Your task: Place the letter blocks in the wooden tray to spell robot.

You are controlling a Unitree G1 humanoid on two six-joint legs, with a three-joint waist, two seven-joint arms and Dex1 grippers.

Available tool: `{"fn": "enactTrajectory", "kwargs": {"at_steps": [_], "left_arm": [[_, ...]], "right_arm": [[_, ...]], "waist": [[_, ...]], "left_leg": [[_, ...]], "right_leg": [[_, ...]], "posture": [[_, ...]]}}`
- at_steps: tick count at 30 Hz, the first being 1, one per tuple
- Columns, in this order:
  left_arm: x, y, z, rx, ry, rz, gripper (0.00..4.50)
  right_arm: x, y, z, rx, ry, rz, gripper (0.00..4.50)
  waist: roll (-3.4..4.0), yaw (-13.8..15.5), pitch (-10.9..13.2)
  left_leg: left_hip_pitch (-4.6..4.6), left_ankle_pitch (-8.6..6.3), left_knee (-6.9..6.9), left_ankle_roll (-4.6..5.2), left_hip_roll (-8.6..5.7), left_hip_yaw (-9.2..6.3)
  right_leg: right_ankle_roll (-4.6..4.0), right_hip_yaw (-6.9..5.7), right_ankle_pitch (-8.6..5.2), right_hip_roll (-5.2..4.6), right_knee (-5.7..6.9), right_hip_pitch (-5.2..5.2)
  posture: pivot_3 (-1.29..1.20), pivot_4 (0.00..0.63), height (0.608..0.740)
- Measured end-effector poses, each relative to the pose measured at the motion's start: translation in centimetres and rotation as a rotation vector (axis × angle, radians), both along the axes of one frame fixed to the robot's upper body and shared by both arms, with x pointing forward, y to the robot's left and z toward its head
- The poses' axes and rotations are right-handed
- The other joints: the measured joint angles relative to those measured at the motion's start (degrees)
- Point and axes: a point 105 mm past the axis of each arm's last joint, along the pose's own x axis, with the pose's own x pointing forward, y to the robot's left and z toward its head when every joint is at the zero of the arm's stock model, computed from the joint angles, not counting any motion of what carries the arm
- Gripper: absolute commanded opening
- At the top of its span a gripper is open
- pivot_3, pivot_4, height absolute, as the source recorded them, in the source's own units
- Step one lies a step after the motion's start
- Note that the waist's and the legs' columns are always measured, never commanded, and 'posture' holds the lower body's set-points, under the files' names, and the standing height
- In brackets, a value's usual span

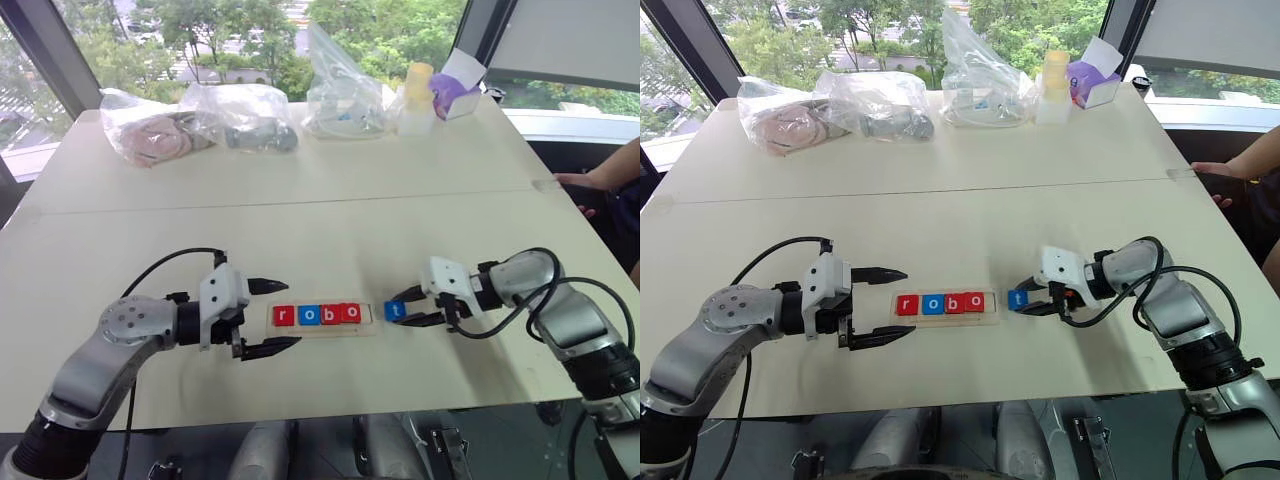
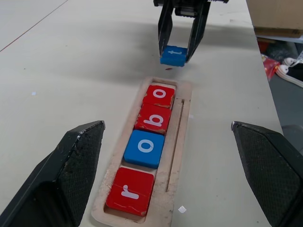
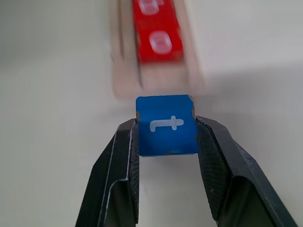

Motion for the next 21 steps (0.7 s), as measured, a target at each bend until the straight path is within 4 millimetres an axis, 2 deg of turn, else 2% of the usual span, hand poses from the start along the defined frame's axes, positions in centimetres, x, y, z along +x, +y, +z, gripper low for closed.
{"fn": "enactTrajectory", "kwargs": {"at_steps": [5, 14, 21], "left_arm": [[0.1, -0.1, 0.2, 0.000, -0.008, -0.002, 4.50], [0.1, 0.0, 0.1, 0.000, -0.006, 0.002, 4.50], [0.0, -0.1, 0.1, -0.002, -0.010, 0.010, 4.50]], "right_arm": [[0.1, 1.7, -0.1, -0.017, 0.020, -0.009, 1.13], [0.4, 2.2, -1.1, -0.093, 0.024, -0.016, 1.13], [0.6, 2.7, -1.1, -0.103, 0.015, -0.007, 1.13]], "waist": [[0.00, 0.0, 0.0], [0.00, -0.1, 0.0], [0.00, -0.1, 0.0]], "left_leg": [[0.00, 0.00, 0.00, 0.00, 0.00, 0.00], [-0.03, 0.00, 0.00, 0.00, -0.02, 0.00], [-0.03, 0.00, 0.00, 0.00, -0.02, 0.00]], "right_leg": [[0.00, -0.01, 0.00, 0.00, 0.01, -0.01], [0.03, -0.03, 0.01, 0.00, -0.02, -0.03], [0.03, -0.03, 0.02, 0.01, 0.00, -0.04]], "posture": [[0.00, 0.150, 0.740], [0.00, 0.150, 0.740], [0.00, 0.150, 0.740]]}}
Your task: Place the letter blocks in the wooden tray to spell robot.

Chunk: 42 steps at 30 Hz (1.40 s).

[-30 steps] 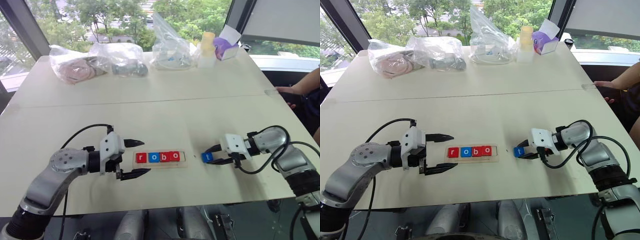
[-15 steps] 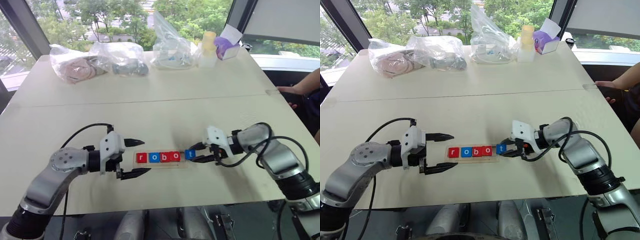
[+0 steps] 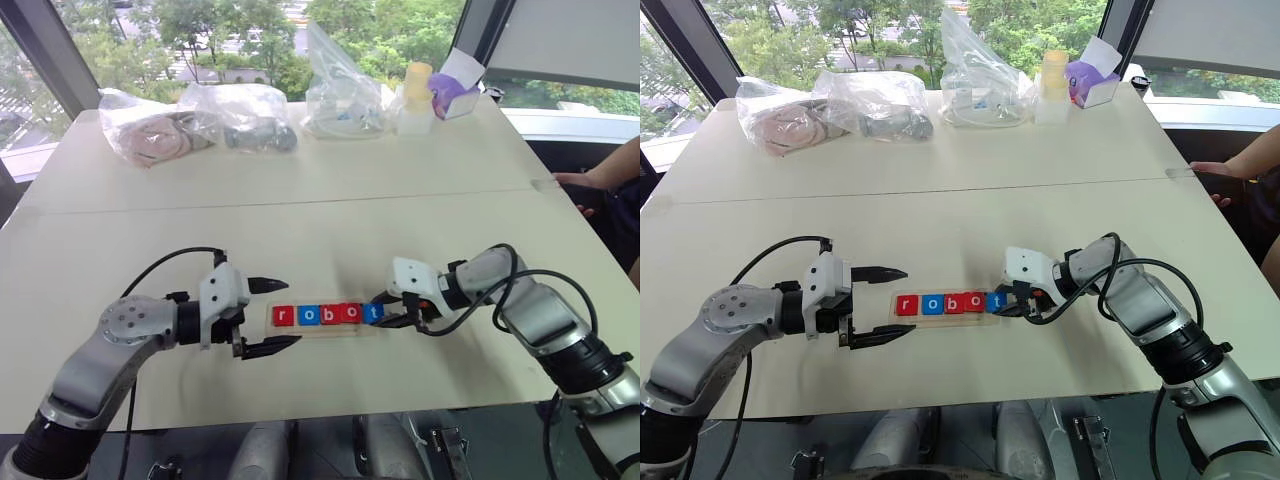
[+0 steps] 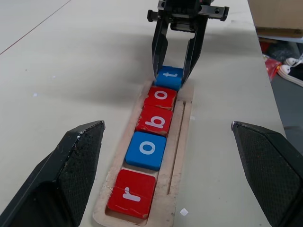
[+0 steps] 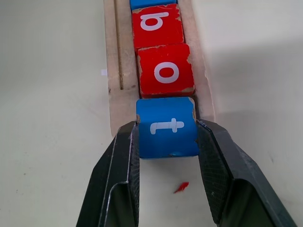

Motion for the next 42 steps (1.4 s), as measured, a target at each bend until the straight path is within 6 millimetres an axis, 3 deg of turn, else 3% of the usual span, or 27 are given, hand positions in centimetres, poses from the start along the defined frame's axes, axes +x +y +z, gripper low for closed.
{"fn": "enactTrajectory", "kwargs": {"at_steps": [11, 23, 29, 30, 34, 42], "left_arm": [[0.0, 0.0, -0.1, -0.003, -0.001, 0.013, 4.50], [-0.1, -0.2, 0.2, -0.008, -0.010, 0.016, 4.50], [-0.2, -0.2, 0.2, -0.014, -0.005, 0.013, 4.50], [-0.2, -0.2, 0.2, -0.014, -0.005, 0.013, 4.50], [-0.2, -0.3, 0.2, -0.015, -0.006, 0.013, 4.50], [-0.2, -0.3, 0.2, -0.017, 0.005, 0.013, 4.50]], "right_arm": [[0.2, 1.5, -0.2, 0.023, -0.007, 0.010, 1.13], [0.3, 1.5, -0.2, 0.016, -0.002, 0.002, 1.13], [0.2, 1.8, -0.2, 0.013, 0.013, 0.008, 4.11], [0.2, 1.7, -0.3, 0.010, 0.023, 0.003, 4.44], [0.2, 1.5, -0.1, 0.004, 0.048, -0.005, 4.44], [0.4, 0.4, 2.4, 0.034, 0.015, -0.051, 4.44]], "waist": [[0.00, 0.0, 0.0], [0.00, 0.0, 0.0], [0.00, 0.0, 0.0], [0.00, 0.0, 0.0], [0.00, 0.0, 0.0], [0.00, 0.0, 0.0]], "left_leg": [[0.00, 0.00, 0.00, 0.00, 0.00, 0.00], [0.01, 0.00, 0.00, 0.00, 0.00, 0.00], [0.01, 0.00, 0.01, 0.00, 0.00, 0.00], [0.01, 0.00, 0.01, 0.00, 0.00, 0.00], [0.00, 0.00, 0.00, 0.00, -0.01, 0.01], [-0.01, 0.00, 0.00, 0.00, -0.01, 0.00]], "right_leg": [[0.00, 0.00, 0.00, 0.01, 0.01, -0.01], [0.01, -0.01, 0.00, 0.02, 0.02, 0.00], [0.01, 0.00, 0.00, 0.02, 0.03, 0.00], [0.00, 0.00, 0.00, 0.02, 0.03, -0.01], [0.01, 0.00, 0.00, 0.01, 0.02, -0.01], [0.01, -0.01, 0.00, 0.00, 0.01, -0.01]], "posture": [[0.00, 0.150, 0.740], [0.00, 0.150, 0.740], [0.00, 0.150, 0.740], [0.00, 0.150, 0.740], [0.00, 0.150, 0.740], [0.00, 0.150, 0.740]]}}
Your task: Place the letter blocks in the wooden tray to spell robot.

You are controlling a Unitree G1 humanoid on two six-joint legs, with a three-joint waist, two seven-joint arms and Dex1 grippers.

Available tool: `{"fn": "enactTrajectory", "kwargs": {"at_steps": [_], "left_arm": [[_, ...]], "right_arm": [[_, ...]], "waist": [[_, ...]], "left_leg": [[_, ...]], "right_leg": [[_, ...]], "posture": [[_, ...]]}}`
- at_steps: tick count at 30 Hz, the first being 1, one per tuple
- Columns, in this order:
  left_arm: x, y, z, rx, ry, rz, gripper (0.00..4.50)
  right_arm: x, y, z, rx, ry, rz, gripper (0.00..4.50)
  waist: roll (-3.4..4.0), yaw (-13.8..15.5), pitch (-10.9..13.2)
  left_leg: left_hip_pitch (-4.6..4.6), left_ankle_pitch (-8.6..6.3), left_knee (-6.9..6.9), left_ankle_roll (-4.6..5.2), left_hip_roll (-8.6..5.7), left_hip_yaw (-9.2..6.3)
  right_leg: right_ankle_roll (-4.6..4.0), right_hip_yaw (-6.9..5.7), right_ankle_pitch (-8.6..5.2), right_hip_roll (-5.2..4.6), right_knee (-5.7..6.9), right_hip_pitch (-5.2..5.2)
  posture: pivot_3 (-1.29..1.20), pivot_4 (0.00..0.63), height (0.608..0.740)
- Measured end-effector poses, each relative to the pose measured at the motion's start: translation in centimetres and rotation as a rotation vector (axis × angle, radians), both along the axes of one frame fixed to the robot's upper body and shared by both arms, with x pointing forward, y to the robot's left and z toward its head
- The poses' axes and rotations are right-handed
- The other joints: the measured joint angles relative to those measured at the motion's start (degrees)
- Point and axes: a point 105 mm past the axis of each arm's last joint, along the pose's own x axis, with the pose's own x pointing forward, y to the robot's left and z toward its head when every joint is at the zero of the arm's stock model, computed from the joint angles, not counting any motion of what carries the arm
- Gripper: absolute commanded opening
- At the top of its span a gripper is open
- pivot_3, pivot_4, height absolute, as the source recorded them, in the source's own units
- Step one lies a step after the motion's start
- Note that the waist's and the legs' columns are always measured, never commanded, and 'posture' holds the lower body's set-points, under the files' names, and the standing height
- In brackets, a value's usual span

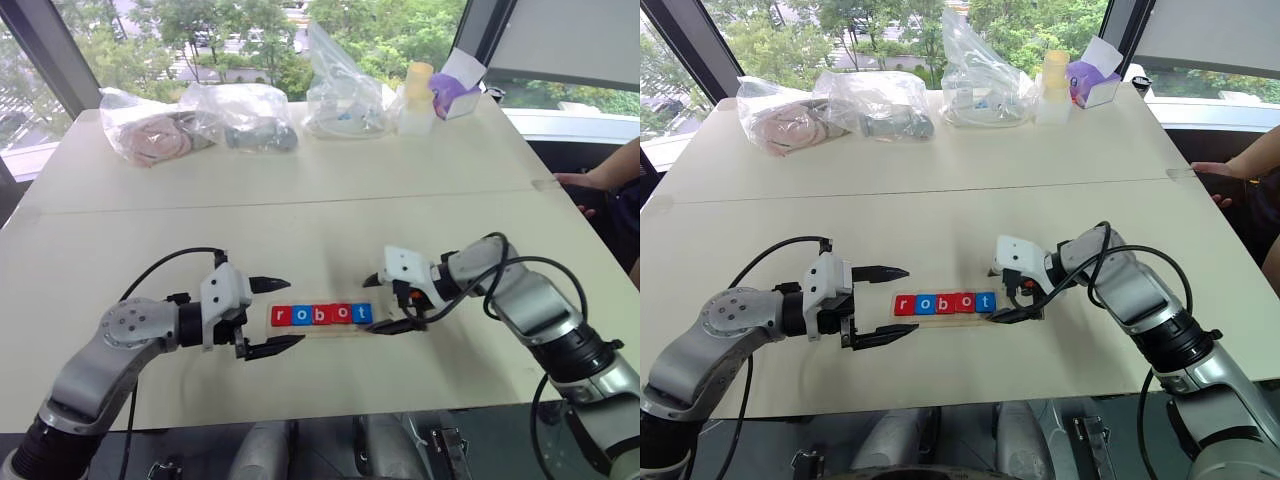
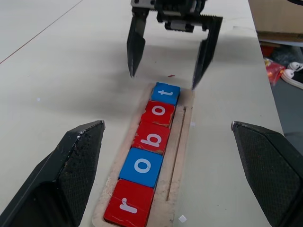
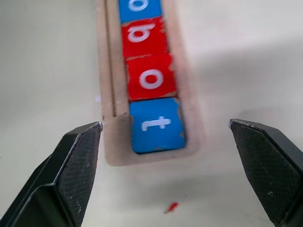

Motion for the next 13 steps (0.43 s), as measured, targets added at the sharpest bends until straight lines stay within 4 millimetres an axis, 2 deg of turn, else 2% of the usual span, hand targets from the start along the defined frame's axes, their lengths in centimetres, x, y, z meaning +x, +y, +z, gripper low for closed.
{"fn": "enactTrajectory", "kwargs": {"at_steps": [4, 8, 13], "left_arm": [[-0.3, 0.6, -0.2, 0.001, 0.036, 0.022, 4.50], [-0.4, 1.7, -0.2, 0.027, 0.049, 0.052, 4.50], [-0.6, 1.9, -0.3, 0.033, 0.064, 0.053, 4.50]], "right_arm": [[-0.7, -1.6, 1.8, 0.022, -0.032, -0.055, 4.44], [-2.5, -3.2, 1.9, 0.020, 0.003, -0.098, 4.44], [-3.3, -3.5, 2.8, 0.051, -0.010, -0.137, 4.44]], "waist": [[0.00, 0.1, 0.0], [0.00, 0.2, 0.0], [0.00, -0.1, 0.0]], "left_leg": [[-0.02, 0.00, -0.02, 0.01, 0.00, -0.01], [-0.03, -0.01, -0.01, 0.01, 0.00, -0.01], [-0.01, -0.01, 0.01, 0.01, 0.02, 0.01]], "right_leg": [[0.00, -0.01, 0.00, -0.02, -0.02, 0.00], [-0.03, -0.02, -0.02, -0.05, -0.03, 0.01], [-0.17, 0.01, -0.10, -0.03, -0.01, 0.01]], "posture": [[0.00, 0.150, 0.740], [0.00, 0.150, 0.740], [0.00, 0.150, 0.740]]}}
